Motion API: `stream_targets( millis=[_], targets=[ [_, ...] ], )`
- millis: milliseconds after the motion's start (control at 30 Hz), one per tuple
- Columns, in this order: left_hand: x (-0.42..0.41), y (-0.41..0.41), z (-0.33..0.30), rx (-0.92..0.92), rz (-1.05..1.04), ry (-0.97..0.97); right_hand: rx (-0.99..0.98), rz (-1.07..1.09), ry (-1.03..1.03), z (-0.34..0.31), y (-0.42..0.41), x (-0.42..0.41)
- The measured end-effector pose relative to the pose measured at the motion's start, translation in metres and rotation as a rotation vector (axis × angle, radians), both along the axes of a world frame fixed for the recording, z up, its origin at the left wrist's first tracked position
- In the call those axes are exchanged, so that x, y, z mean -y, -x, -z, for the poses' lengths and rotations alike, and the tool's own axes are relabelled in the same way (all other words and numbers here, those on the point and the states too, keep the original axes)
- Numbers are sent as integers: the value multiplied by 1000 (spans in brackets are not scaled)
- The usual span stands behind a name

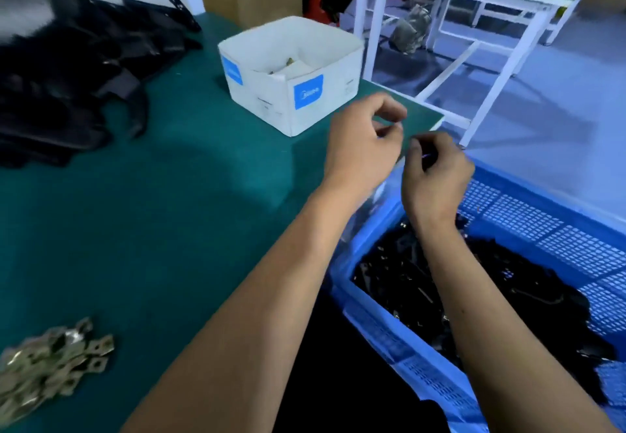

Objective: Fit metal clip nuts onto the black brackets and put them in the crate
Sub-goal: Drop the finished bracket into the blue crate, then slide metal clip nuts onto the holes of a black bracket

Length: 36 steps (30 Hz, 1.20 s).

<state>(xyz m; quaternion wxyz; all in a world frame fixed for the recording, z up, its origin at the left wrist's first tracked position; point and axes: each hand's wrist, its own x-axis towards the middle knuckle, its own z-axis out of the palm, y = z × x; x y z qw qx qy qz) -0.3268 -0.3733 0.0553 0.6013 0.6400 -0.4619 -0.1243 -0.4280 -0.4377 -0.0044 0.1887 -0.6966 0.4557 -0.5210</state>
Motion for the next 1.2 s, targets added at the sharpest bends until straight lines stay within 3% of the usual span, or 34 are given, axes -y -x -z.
stream_targets(
  millis=[133, 300, 400, 567, 733, 1000, 1100, 1200],
  targets=[
    [-75, -85, -13, -19, -318, -19, -122, -446, 8, -40, -108, -65],
    [-190, -177, -7, 10, -764, -100, -538, -904, 25, -52, -224, -153],
    [-254, -216, 7, -99, -931, -127, -690, -962, 153, -45, -278, -194],
    [-320, -250, 29, -305, -1038, -25, -816, -859, 299, -38, -342, -231],
    [-333, -255, 47, -257, -1007, 7, -947, -899, 303, -32, -380, -240],
    [-333, -262, 51, -253, -964, 35, -834, -803, 353, -38, -396, -225],
    [-330, -260, 46, -319, -882, 106, -601, -779, 306, -45, -378, -226],
    [-333, -257, 38, -341, -610, 81, -281, -972, 38, -60, -359, -244]
  ],
)
